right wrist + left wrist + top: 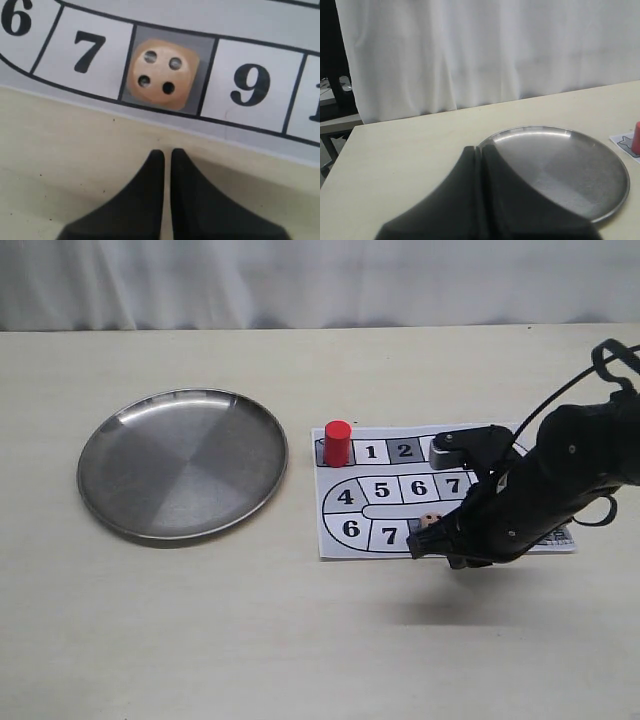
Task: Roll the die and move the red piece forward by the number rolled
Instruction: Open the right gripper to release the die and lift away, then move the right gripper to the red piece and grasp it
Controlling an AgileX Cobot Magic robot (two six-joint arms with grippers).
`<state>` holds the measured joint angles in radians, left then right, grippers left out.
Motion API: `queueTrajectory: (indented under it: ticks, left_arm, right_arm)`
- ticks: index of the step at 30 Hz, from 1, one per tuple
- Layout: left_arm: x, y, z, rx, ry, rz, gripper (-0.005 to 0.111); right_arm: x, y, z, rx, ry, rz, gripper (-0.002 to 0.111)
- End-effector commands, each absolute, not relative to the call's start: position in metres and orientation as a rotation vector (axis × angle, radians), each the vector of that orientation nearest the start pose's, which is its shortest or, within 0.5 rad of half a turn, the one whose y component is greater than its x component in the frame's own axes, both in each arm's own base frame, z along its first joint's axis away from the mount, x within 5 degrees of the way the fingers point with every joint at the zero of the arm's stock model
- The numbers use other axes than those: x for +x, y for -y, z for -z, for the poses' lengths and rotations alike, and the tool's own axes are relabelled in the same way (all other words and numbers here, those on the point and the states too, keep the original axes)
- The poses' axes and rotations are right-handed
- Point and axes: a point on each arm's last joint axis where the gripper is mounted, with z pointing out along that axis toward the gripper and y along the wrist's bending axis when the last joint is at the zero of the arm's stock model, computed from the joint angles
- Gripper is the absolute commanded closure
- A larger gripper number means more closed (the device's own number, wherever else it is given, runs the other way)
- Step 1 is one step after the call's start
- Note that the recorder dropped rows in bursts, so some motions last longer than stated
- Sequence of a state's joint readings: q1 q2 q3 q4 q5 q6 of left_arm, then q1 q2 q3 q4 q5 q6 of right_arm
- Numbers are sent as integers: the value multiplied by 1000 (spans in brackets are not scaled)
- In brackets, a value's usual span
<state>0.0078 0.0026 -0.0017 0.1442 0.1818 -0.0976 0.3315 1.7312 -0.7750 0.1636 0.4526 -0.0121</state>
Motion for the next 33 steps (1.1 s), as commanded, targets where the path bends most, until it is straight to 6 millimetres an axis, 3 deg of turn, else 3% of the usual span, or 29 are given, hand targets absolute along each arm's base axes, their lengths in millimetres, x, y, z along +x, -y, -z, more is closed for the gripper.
queueTrajectory:
  ticks: [1, 4, 11, 14, 18, 22, 25, 33]
  left_arm:
    - [56, -2, -198, 18, -1656, -53, 107]
    - [56, -2, -198, 18, -1656, -53, 107]
    - [56, -2, -198, 18, -1656, -53, 107]
    - [56, -2, -198, 18, -1656, -53, 107]
    - [56, -2, -198, 18, -1656, -53, 107]
    - [56, -2, -198, 18, -1656, -53, 107]
    - [56, -2, -198, 18, -1656, -53, 107]
    - [56, -2, -198, 18, -1656, -53, 107]
  right_arm:
    - [268, -98, -125, -323, -2895, -179, 104]
    - [268, -98, -125, -322, -2892, -180, 100]
    - [267, -99, -133, -321, -2914, -188, 63]
    - [269, -100, -154, -353, -2913, -203, 55]
    - [278, -104, -195, -333, -2738, -245, 49]
    - [287, -111, -216, -283, -2628, -346, 42]
    - [296, -118, -214, -360, -2592, -392, 38]
    - [345, -141, -180, -471, -2584, -451, 38]
